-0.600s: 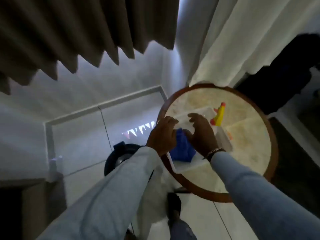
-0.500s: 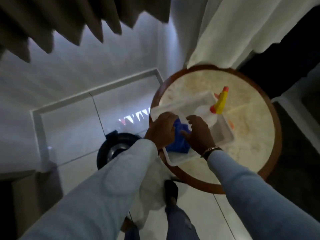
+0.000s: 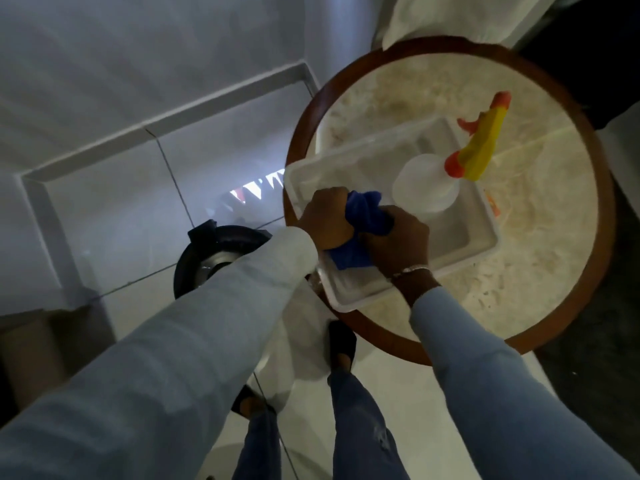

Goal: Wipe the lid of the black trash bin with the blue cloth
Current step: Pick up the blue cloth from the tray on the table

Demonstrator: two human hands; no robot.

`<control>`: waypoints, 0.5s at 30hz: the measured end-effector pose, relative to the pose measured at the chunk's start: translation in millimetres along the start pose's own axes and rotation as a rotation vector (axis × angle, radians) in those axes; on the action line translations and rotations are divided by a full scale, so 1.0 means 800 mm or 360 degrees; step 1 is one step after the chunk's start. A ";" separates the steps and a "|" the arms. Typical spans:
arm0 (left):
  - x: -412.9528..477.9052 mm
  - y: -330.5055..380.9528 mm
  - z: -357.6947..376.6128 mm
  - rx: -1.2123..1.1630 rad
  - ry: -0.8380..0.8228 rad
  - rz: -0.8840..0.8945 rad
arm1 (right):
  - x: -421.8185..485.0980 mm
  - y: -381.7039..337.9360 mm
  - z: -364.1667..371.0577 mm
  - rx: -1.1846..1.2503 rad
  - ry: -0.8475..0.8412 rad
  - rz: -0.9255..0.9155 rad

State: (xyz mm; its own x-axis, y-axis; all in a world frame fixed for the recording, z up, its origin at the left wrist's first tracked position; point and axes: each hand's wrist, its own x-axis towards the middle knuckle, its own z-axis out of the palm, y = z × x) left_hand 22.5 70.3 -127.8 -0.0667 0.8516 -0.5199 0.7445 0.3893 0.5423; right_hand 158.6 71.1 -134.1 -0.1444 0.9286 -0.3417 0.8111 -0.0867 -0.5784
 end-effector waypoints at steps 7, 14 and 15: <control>-0.093 -0.052 -0.077 -0.0675 0.0320 0.0091 | -0.039 -0.092 -0.031 0.0364 -0.0111 -0.0264; -0.169 -0.188 -0.064 -0.0971 0.0647 -0.0113 | -0.093 -0.139 0.100 0.0375 -0.0199 -0.0438; -0.170 -0.209 -0.051 -0.0969 0.0718 -0.0150 | -0.098 -0.136 0.129 0.0420 -0.0221 -0.0417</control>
State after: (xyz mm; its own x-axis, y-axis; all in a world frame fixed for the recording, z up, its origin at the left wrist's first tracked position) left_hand -120.3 -96.6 -120.8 -0.4738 0.8153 -0.3329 0.2335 0.4808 0.8452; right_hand 23.1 -29.4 -121.3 -0.4171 0.8756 -0.2436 0.5657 0.0404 -0.8236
